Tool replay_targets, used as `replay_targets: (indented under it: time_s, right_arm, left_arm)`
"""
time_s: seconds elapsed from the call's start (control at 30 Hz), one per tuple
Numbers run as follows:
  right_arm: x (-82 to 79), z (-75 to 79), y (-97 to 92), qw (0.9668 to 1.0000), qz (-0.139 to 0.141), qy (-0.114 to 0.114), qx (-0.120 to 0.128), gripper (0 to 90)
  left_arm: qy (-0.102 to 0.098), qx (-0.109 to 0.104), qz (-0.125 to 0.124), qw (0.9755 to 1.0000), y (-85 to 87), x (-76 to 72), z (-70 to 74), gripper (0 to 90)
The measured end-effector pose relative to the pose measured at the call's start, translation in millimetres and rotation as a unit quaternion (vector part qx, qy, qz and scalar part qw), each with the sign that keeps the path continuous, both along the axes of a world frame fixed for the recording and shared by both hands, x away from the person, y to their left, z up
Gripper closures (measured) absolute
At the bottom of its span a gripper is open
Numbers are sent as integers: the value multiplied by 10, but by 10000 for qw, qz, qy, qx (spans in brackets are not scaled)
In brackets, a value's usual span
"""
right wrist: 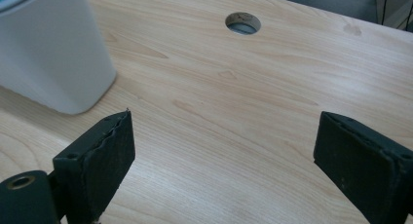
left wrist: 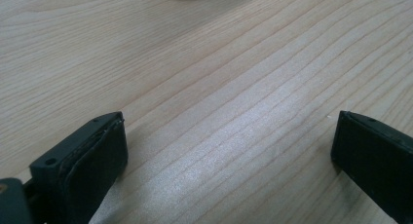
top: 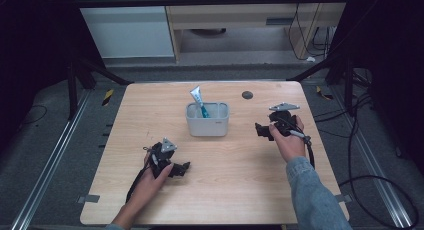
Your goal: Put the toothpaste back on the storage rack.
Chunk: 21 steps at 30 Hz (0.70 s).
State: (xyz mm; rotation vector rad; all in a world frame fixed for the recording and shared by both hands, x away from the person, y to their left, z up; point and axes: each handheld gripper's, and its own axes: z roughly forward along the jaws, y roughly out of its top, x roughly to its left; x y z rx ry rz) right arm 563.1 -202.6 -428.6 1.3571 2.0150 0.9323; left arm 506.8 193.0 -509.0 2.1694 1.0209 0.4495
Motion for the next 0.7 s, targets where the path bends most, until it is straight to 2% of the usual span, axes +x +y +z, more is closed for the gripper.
replay_targets:
  time_s: [0.3,0.6,0.7]
  right_arm:
    - [-40,-206,-136,9998,-109,135,99,87]
    - [-93,-432,-216,9994,-160,291,62,109]
    - [-117,-505,-237,9992,-191,307,159,110]
  left_arm:
    - [0,-2,2,10000,0,0,0,0]
    - [2,-2,2,10000,0,0,0,0]
    - [1,2,-2,10000,1,0,0,0]
